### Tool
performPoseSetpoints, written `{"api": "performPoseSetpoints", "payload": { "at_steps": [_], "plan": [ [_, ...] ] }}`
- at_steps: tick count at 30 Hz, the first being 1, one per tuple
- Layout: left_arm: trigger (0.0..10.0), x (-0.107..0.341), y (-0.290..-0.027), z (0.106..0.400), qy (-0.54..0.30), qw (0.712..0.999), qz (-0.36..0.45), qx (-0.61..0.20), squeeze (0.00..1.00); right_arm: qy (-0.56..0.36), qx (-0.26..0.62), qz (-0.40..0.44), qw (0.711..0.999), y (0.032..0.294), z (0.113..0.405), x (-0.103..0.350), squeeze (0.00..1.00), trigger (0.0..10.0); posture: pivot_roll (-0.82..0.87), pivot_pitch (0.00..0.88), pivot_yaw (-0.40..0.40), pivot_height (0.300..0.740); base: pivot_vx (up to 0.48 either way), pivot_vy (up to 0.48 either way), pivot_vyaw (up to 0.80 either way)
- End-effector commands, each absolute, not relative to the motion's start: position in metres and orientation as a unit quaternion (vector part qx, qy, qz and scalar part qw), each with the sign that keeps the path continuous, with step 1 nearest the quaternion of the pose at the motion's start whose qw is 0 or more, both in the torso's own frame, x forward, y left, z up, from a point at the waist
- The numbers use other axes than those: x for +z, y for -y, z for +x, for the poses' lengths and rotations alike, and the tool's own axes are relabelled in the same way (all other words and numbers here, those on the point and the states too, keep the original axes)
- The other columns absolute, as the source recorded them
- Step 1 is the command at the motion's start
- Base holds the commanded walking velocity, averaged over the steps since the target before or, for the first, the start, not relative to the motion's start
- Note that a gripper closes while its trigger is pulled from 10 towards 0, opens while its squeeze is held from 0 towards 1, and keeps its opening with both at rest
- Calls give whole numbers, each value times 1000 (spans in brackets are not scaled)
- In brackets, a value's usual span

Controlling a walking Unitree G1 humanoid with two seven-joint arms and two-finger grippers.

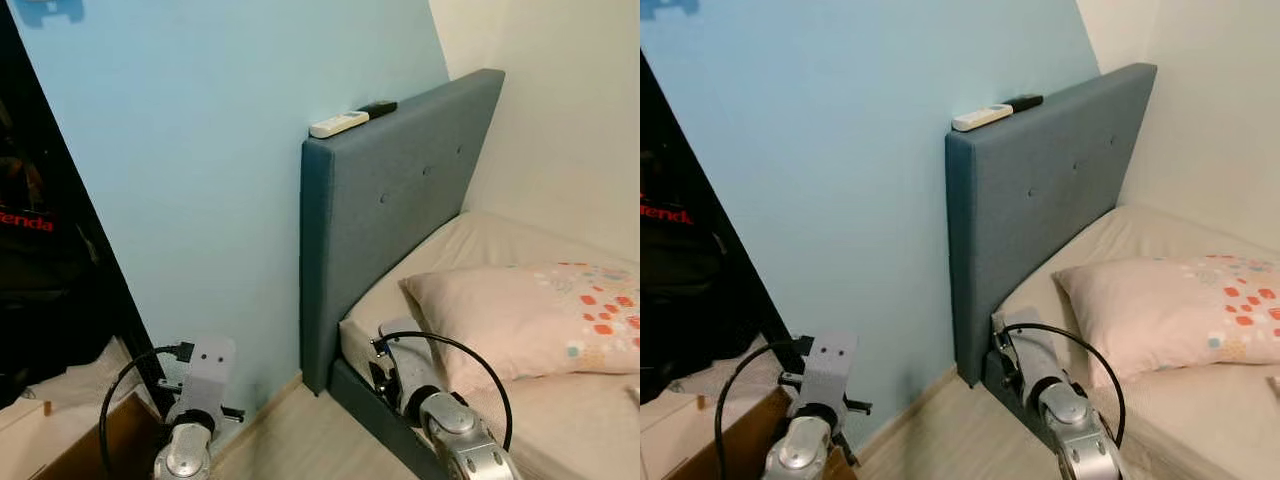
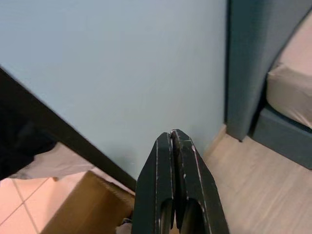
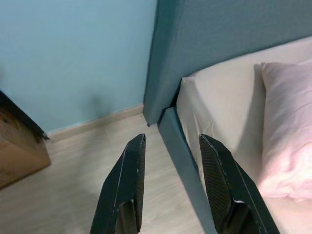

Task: Clean up the room

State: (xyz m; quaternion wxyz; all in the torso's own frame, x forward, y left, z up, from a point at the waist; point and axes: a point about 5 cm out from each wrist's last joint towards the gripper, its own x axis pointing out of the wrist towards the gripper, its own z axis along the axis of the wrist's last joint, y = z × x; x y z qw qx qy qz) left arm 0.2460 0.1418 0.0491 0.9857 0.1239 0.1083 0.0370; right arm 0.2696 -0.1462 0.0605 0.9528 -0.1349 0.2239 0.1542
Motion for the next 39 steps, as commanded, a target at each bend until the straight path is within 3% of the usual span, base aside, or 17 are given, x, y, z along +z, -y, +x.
{"api": "performPoseSetpoints", "payload": {
  "at_steps": [1, 8, 19, 27, 32, 39],
  "plan": [
    [10000, 47, -135, 247, -105, 985, 135, 33, 0, -218, 166, -152, 950, 148, 272, 64, 0, 10000, -101, 0, -84, 740, 0, 0, 0],
    [10000, 48, -131, 249, -99, 987, 119, 43, 0, -215, 182, -169, 944, 150, 276, 69, 0, 10000, -125, 0, -130, 740, 0, 0, 0],
    [10000, 51, -128, 259, -80, 986, 148, -12, 0, -188, 184, -184, 947, 145, 289, 87, 0, 10000, -145, 0, -111, 740, 0, 0, 0],
    [10000, 51, -135, 264, -76, 985, 156, -6, 0, -176, 181, -188, 949, 145, 291, 98, 0, 10000, -197, 0, -109, 740, 0, 0, 0],
    [10000, 67, -139, 269, -56, 984, 166, -9, 0, -160, 154, -139, 965, 144, 300, 94, 0, 10000, -108, 0, -31, 740, 0, 0, 0],
    [10000, 74, -148, 266, -45, 986, 162, 0, 0, -187, 120, -99, 970, 140, 290, 66, 0, 10000, -91, 0, -16, 740, 0, 0, 0]
  ]
}}
